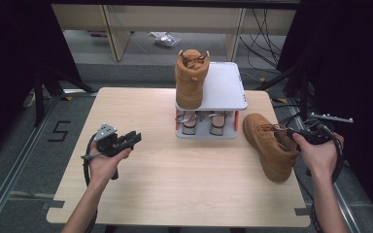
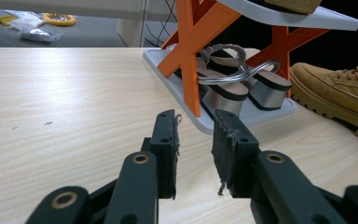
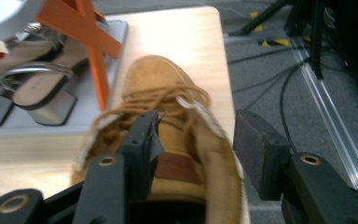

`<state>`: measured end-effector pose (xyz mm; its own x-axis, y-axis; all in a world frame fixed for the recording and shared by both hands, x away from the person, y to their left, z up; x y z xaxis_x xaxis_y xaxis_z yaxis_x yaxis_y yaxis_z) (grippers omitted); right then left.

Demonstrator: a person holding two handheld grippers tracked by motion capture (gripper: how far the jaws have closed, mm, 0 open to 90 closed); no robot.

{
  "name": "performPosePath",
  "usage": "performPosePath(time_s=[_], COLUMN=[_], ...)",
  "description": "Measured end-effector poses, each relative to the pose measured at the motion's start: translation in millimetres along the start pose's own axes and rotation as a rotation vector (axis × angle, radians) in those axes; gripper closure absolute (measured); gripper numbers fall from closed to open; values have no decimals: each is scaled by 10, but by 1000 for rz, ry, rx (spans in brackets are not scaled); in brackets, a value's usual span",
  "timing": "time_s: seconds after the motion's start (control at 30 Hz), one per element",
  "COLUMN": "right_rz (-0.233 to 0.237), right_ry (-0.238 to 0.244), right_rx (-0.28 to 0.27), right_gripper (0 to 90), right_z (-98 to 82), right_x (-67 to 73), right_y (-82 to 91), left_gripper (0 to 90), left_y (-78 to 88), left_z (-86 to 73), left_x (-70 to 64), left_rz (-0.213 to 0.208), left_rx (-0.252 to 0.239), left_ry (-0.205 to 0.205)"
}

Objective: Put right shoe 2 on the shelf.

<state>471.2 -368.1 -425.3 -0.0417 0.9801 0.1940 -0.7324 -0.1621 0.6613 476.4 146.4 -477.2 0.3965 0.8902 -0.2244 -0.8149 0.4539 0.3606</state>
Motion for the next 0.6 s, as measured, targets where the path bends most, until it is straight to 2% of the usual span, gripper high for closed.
performPosePath(time_s=[0.03, 0.07, 0.1, 0.13, 0.17, 0.2, 0.23, 0.27, 0.3, 0.33, 0.37, 0.4, 0.43, 0.47, 0.53, 0.57, 0.6], right_rz=[2, -2, -5, -5, -19, -8, -1, 7, -8, 12, 4, 12, 5, 13, 10, -10, -6], right_ry=[-12, 16, -8, 16, 1, 32, 35, 67, 30, 76, 37, 79, 96, 92, 49, -58, -67], right_rx=[11, 20, 37, 50, 67, 78, 99, 107, 134, 129, 153, 167, 180, 192, 237, 288, 304], right_gripper=[509, 507, 507, 505, 506, 504, 502, 502, 502, 501, 500, 500, 500, 500, 501, 505, 508], right_z=[-8, -17, -49, -72, -99, -132, -169, -183, -225, -221, -254, -257, -256, -265, -299, -332, -346], right_x=[-19, -68, -81, -116, -136, -166, -177, -206, -191, -218, -198, -235, -256, -251, -231, -159, -155], right_y=[-2, -9, -6, -2, -10, -19, -25, -45, -44, -74, -81, -107, -113, -144, -154, -138, -154], left_gripper=[695, 695, 695, 694, 694, 693, 693, 692, 691, 690, 689, 689, 688, 687, 687, 686, 684], left_y=[-4, -8, -10, -11, -11, -10, -10, -9, -8, -6, -4, -4, -3, -3, -5, -6, -8], left_z=[-6, -13, -17, -21, -22, -24, -24, -25, -25, -27, -27, -28, -28, -29, -31, -32, -35], left_x=[-1, -3, -4, -5, -6, -7, -8, -8, -8, -7, -6, -4, -1, 1, 6, 8, 9], left_rz=[-1, -1, -1, -2, -2, -2, -3, -3, -3, -3, -4, -3, -2, -1, 0, 1, -2], left_rx=[2, 4, 6, 7, 7, 8, 7, 7, 7, 8, 7, 7, 7, 7, 7, 6, 5], left_ry=[0, 1, 1, 3, 3, 2, 3, 3, 2, 1, 1, 2, 4, 5, 8, 8, 9])
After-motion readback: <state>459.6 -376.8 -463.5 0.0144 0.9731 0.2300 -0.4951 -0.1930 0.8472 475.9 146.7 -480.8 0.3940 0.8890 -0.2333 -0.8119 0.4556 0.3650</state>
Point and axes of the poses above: each handheld gripper's, and its own axes: y roughly backward along the jaws, z roughly out of its top, x roughly to its left, the point moved 9 cm from there along -y, roughly forward along the jaws, and after that the axes turned 6 degrees about z, right-handed, at the moved point
